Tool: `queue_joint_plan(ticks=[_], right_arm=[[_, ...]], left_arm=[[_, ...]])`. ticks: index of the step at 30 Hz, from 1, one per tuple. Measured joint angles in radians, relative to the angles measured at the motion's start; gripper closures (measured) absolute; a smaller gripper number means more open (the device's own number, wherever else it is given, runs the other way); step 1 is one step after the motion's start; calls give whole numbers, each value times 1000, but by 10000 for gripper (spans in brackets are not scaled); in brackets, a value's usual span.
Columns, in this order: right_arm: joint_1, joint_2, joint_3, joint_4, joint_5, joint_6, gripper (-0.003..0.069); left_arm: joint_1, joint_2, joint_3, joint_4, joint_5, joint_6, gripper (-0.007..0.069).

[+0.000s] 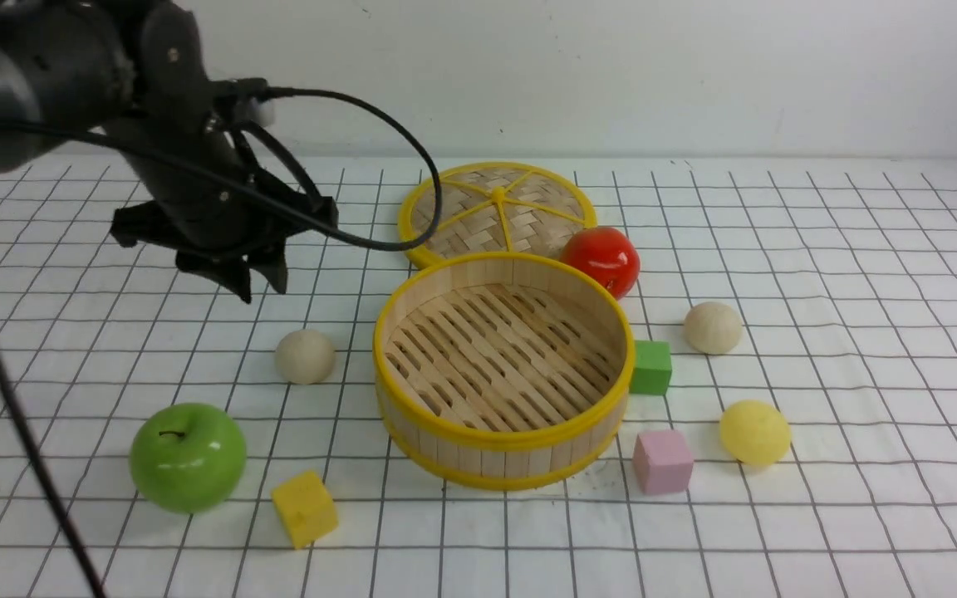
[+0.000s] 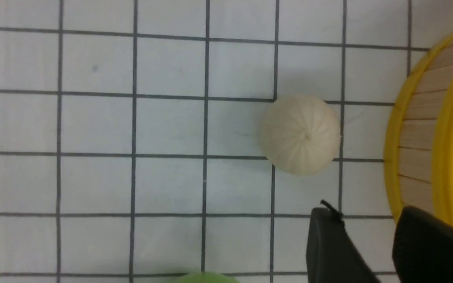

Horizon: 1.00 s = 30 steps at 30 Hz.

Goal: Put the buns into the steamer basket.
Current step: Use the left arm to grab a steamed stuffed bun

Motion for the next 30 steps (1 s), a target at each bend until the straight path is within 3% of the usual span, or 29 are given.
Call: queue_joint_plan(ticks=[6, 24, 30], right_arm=[[0, 0, 0, 0, 0, 0, 418], [0, 0, 0, 0, 0, 0, 418], [0, 0, 0, 0, 0, 0, 418]], left_arm=[[0, 134, -116, 31, 3, 1, 386], [0, 273, -129, 31, -39, 1, 387], [0, 273, -131, 6, -17, 25, 483]])
